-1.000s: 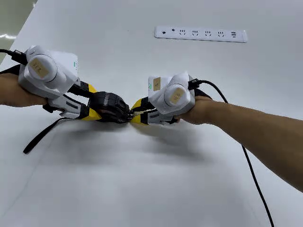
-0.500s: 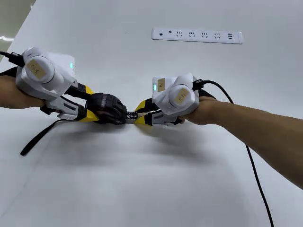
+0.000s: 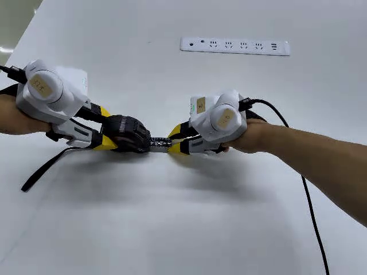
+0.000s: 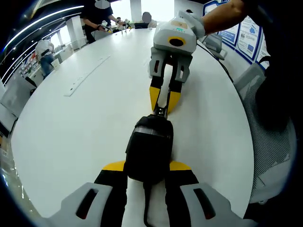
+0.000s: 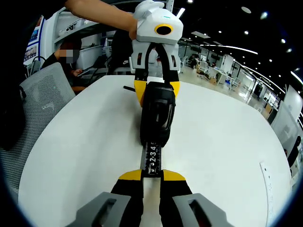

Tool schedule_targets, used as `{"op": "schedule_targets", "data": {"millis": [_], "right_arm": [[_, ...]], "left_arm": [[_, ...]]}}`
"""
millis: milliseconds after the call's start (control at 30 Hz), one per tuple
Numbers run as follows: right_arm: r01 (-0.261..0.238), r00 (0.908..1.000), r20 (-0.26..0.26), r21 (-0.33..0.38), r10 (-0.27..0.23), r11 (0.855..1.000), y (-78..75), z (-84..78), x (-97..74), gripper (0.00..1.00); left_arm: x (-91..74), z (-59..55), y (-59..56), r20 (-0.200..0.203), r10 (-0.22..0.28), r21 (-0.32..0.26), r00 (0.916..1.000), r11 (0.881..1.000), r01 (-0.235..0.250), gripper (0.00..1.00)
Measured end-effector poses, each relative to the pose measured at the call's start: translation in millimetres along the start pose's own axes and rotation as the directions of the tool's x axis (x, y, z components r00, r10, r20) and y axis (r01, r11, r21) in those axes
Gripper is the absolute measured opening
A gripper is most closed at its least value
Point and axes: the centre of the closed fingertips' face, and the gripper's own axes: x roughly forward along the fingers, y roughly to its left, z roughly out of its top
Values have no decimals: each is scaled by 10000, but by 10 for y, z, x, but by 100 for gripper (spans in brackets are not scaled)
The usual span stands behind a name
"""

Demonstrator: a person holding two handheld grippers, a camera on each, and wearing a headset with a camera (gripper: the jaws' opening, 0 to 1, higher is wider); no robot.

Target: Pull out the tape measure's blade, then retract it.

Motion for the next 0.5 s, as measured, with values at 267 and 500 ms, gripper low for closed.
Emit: {"op": "schedule_targets", "data": {"millis": [267, 500], "right_arm": [[5, 10000, -67, 119, -5, 9999, 23, -64, -70, 8], [8, 9999, -143, 155, -6, 9999, 31, -109, -117, 8]], "left_arm": [[-1, -8, -11, -30, -20, -7, 10000, 10000, 20, 25], [-1, -16, -9, -58, -38, -15, 10000, 10000, 38, 25]]}}
